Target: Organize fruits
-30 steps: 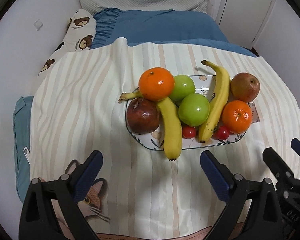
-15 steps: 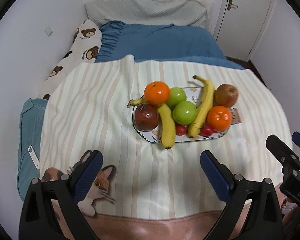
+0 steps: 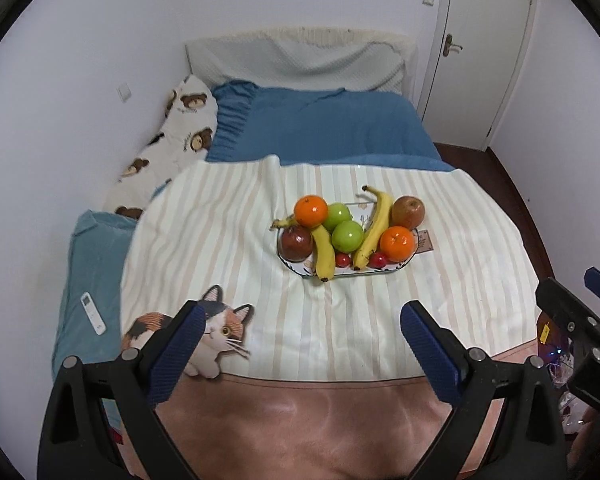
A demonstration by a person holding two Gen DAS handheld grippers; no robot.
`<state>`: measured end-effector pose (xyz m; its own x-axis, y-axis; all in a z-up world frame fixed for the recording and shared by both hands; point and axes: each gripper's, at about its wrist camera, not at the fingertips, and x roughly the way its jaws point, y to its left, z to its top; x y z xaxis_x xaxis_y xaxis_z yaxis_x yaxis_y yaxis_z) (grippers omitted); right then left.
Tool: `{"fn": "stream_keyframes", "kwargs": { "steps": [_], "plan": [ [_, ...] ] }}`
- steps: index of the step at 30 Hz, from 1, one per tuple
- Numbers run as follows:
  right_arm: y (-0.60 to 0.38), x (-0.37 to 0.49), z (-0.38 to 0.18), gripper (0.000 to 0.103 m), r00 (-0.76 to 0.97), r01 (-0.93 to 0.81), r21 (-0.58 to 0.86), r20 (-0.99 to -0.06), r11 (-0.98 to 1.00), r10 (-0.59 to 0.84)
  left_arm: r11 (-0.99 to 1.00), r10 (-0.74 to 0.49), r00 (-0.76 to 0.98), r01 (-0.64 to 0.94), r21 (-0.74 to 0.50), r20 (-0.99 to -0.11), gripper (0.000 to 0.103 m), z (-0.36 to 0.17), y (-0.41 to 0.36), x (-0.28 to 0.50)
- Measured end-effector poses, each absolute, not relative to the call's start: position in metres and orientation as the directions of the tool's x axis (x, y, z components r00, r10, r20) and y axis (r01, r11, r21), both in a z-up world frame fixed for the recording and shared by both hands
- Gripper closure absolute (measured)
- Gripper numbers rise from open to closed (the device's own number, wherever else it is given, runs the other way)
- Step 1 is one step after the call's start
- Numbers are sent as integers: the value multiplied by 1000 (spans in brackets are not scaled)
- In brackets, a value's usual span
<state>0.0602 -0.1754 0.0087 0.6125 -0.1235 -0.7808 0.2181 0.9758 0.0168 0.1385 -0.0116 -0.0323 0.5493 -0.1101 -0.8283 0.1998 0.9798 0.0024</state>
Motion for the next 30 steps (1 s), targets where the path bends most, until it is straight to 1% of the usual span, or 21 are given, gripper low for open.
{"fn": "stream_keyframes", "kwargs": {
  "steps": [9, 16, 22, 26, 28, 30],
  "plan": [
    [-160, 10, 68, 2, 670, 191, 16, -733, 981, -118, 980, -120, 599, 200, 3, -791, 3, 9, 0, 103],
    [-152, -9, 90, 2, 685, 180, 22, -720, 983, -110, 982, -119, 607, 191, -1, -785, 3, 21, 8, 91],
    [-153, -11, 89, 2, 677, 193, 28, -727, 981, -113, 982, -122, 601, 191, -7, -790, 3, 20, 9, 90],
    [-157, 1, 74, 1, 667, 205, 32, -736, 978, -116, 984, -114, 601, 180, -5, -791, 3, 10, 8, 99],
    [-160, 8, 63, 1, 665, 216, 25, -736, 976, -129, 983, -105, 601, 181, 8, -792, 0, 0, 4, 107],
    [-162, 16, 52, 1, 659, 222, 23, -740, 975, -133, 983, -98, 597, 181, 15, -796, 0, -8, 1, 114]
  ]
}}
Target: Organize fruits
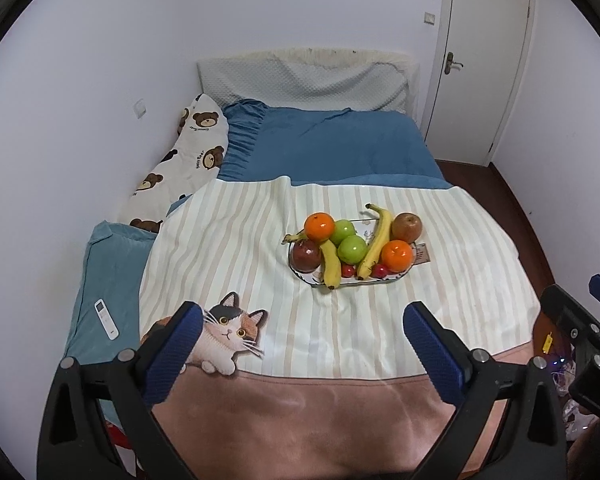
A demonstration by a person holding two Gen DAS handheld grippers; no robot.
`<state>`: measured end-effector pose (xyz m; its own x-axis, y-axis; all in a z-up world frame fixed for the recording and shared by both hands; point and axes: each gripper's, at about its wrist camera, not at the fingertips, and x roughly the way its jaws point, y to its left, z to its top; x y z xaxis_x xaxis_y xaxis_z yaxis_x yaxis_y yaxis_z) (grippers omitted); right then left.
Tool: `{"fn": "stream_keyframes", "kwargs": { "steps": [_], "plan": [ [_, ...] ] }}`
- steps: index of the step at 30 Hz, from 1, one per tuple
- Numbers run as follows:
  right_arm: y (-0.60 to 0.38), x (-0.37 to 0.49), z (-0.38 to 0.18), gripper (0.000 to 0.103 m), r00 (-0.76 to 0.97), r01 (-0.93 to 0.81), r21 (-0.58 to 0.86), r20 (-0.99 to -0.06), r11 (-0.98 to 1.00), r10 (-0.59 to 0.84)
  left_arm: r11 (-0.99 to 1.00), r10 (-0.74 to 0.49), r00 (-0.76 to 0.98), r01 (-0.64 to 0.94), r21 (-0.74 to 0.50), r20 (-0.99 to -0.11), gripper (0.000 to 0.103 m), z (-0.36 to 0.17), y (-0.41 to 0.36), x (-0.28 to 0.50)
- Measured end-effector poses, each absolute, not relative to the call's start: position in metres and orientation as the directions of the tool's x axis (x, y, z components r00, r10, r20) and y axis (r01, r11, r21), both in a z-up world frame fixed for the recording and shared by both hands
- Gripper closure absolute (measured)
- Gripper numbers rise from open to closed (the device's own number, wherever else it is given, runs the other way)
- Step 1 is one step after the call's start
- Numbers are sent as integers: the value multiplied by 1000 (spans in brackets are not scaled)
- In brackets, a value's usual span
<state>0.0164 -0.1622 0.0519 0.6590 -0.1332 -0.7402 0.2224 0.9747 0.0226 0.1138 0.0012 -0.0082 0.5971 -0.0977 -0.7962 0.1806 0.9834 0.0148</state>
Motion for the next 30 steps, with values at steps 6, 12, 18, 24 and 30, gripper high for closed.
{"fn": "stream_keyframes", "kwargs": {
  "steps": [6, 12, 18, 24, 30],
  "plan": [
    [-172, 40, 25, 1, 658, 248, -9, -733, 969, -175, 984, -104, 577, 181, 2, -810, 0, -33, -4, 136],
    [-178, 63, 6, 1, 659, 256, -31, -726, 966, -198, 988, -67, 579, 153, 27, -812, 0, -54, -7, 155],
    [-177, 84, -12, 1, 655, 243, -40, -731, 969, -194, 988, -44, 576, 144, 48, -816, 0, -66, -9, 168],
    [-176, 100, -23, 1, 650, 232, -32, -738, 972, -179, 988, -41, 569, 145, 51, -821, 0, -72, -10, 176],
    [-177, 106, -28, 1, 647, 232, -22, -743, 972, -171, 987, -47, 553, 152, 45, -832, 0, -77, -11, 180]
  ]
}}
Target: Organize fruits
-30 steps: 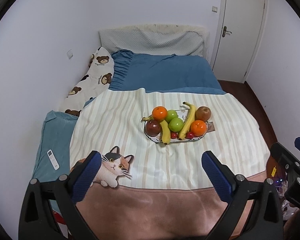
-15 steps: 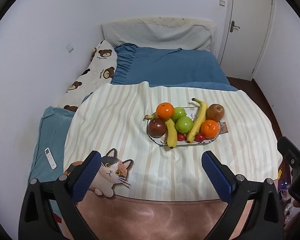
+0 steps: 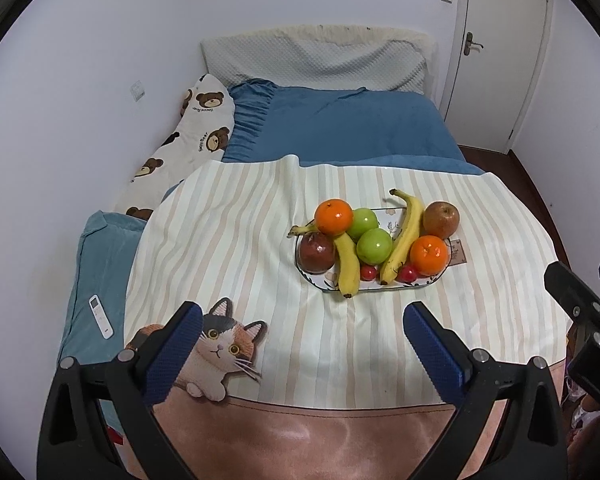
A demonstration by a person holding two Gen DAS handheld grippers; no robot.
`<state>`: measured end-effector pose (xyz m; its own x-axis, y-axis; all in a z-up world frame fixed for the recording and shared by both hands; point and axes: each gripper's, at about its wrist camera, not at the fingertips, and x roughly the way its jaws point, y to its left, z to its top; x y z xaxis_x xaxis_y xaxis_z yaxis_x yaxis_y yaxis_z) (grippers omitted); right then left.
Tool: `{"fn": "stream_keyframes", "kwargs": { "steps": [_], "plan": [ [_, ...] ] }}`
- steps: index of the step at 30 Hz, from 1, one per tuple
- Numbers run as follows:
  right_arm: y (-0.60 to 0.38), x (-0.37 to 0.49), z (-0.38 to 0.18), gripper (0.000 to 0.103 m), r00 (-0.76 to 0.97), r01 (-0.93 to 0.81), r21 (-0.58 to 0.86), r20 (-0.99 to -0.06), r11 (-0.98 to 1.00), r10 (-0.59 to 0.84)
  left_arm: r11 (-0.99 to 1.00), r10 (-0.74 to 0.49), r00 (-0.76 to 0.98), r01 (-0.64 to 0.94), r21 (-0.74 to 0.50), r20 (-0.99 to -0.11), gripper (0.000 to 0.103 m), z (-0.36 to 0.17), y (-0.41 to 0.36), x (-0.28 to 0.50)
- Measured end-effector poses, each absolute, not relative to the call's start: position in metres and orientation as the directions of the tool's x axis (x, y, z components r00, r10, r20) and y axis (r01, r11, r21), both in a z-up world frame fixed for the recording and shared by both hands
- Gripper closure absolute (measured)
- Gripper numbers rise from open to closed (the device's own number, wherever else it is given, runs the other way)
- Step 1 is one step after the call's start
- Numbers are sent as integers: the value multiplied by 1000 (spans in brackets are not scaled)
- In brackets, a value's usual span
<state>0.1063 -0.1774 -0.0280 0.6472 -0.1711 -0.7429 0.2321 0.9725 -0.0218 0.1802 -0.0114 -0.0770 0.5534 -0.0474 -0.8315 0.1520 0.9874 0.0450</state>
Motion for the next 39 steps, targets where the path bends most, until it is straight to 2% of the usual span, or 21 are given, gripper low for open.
{"fn": "stream_keyframes", "kwargs": {
  "steps": [39],
  "plan": [
    [-179, 113, -27, 1, 653, 244, -8, -738, 970, -170, 987, -57, 576, 157, 42, -815, 0, -66, -12, 186]
  ]
}}
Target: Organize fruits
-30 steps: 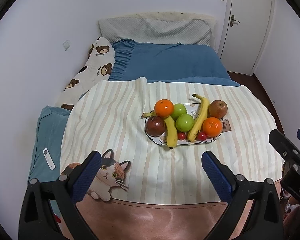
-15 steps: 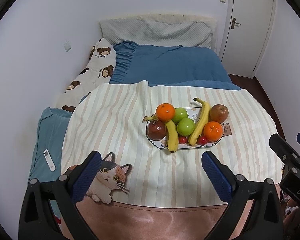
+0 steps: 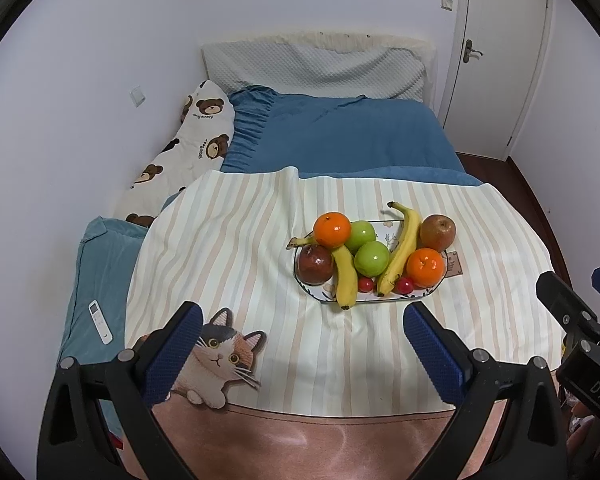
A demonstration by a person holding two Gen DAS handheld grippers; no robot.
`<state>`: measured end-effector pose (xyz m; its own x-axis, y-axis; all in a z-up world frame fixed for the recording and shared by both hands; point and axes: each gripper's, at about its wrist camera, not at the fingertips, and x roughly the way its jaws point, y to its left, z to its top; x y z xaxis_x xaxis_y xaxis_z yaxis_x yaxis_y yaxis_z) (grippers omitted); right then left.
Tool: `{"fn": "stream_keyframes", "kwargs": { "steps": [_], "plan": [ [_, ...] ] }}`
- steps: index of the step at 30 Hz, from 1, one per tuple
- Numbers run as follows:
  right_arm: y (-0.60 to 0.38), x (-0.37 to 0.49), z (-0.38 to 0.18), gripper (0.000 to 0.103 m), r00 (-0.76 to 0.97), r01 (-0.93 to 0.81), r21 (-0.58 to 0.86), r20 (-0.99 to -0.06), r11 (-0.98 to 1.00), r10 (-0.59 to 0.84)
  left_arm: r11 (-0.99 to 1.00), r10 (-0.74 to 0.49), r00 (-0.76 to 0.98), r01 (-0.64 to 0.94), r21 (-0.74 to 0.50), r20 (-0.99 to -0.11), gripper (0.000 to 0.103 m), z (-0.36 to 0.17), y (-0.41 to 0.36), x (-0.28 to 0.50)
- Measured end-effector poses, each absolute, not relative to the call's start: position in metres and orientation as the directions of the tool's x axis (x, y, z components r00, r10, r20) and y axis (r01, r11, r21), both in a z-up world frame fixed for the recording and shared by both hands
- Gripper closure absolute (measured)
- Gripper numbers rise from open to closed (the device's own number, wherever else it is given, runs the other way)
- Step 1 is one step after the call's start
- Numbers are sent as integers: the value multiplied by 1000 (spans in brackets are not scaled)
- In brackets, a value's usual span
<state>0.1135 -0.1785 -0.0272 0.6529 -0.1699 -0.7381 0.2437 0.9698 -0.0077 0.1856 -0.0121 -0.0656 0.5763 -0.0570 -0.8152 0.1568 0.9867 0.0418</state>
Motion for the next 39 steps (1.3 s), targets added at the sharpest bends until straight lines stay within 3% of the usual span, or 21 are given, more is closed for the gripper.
{"fn": "stream_keyframes", "kwargs": {
  "steps": [39],
  "plan": [
    [-177, 110, -24, 1, 654, 243, -6, -738, 970, -168, 987, -53, 583, 153, 45, -811, 0, -60, -10, 182]
  ]
}}
